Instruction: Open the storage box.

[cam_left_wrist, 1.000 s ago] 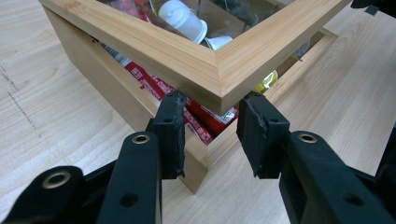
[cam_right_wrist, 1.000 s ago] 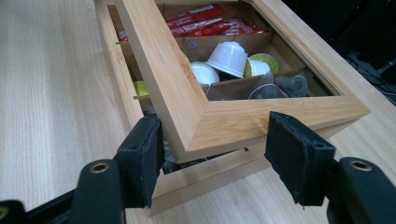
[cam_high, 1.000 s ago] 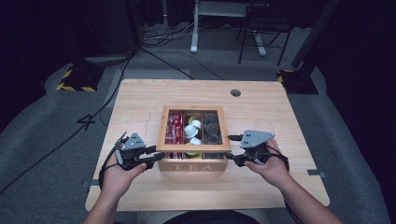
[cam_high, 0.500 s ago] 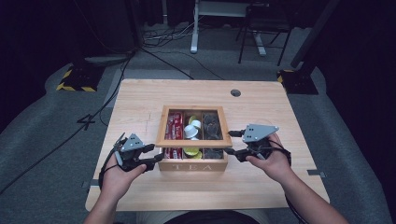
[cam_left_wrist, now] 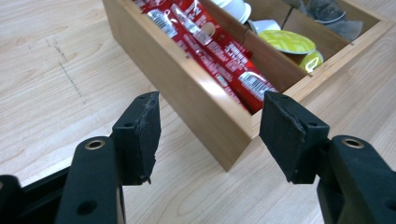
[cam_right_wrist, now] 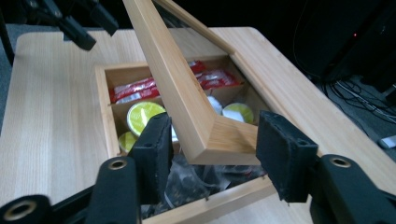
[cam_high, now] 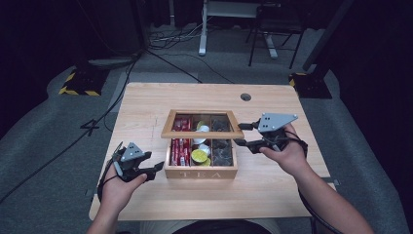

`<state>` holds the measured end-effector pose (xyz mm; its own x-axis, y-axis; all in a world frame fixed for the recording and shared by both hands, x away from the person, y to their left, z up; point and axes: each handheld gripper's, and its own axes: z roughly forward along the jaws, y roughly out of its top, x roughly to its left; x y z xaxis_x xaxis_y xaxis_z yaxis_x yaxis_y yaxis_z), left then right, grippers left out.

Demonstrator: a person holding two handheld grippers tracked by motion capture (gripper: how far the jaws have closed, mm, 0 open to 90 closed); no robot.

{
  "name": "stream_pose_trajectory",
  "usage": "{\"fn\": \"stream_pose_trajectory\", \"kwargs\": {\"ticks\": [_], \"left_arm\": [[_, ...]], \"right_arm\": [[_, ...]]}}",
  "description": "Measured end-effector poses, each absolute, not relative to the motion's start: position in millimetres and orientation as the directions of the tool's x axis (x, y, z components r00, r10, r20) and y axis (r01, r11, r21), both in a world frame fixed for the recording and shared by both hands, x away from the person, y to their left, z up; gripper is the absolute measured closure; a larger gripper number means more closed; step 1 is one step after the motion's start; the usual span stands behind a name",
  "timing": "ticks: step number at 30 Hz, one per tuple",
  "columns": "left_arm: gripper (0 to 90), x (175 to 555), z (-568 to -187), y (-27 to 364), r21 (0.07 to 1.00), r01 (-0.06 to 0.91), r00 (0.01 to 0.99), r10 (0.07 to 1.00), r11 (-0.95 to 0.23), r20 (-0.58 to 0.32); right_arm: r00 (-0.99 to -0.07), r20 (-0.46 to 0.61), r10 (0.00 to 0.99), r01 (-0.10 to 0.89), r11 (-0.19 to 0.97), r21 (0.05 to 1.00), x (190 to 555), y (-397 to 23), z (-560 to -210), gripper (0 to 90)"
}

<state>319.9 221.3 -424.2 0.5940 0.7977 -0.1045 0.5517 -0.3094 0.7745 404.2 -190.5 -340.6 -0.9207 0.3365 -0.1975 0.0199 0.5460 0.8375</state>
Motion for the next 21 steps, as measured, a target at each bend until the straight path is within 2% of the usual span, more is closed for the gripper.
{"fn": "stream_pose_trajectory", "kwargs": {"ticks": [21], "left_arm": [[38.5,321.8,-460.6,250.2,0.757,0.602,0.497,0.862,-0.256,-0.104]], "right_arm": [[-0.901,-0.199,0.385,0.023,0.501,0.865,444.1,-185.8,-295.0,60.4]]}}
